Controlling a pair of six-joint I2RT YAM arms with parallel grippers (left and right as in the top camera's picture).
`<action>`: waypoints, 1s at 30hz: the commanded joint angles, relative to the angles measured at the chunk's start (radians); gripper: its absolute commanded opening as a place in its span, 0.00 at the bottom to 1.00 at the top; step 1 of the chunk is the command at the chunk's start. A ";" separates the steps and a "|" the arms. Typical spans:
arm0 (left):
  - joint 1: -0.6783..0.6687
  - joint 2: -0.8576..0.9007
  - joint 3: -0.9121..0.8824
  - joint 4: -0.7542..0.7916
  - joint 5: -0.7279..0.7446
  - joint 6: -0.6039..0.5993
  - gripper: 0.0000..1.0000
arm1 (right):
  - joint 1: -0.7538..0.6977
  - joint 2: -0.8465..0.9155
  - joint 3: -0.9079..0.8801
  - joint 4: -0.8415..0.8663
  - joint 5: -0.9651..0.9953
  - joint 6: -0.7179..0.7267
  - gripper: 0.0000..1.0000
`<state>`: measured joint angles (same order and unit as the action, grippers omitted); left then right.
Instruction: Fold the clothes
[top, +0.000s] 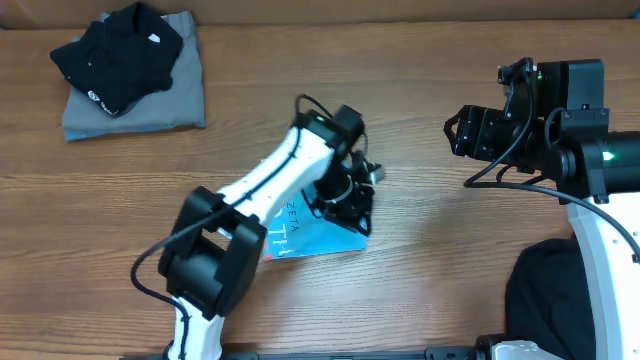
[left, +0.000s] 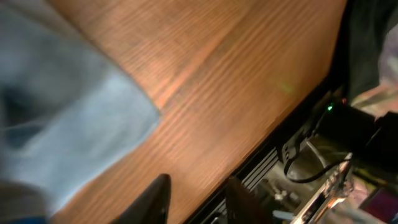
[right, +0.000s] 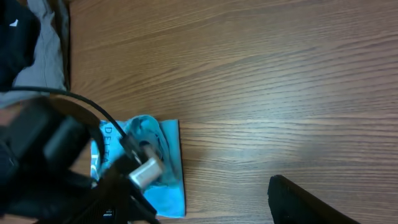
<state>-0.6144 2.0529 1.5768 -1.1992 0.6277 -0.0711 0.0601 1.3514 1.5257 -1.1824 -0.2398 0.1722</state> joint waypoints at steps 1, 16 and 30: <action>-0.028 -0.005 -0.003 0.000 -0.061 -0.072 0.40 | -0.003 -0.003 0.029 0.003 -0.007 0.002 0.76; 0.280 -0.006 0.303 -0.271 -0.297 0.034 0.41 | 0.071 0.071 -0.091 0.001 -0.194 0.014 0.71; 0.343 -0.005 0.109 -0.199 -0.294 0.094 0.33 | 0.311 0.407 -0.264 0.250 -0.276 0.312 0.65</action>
<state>-0.2462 2.0529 1.7607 -1.4200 0.3386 -0.0032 0.3687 1.6993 1.2648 -0.9447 -0.5098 0.3676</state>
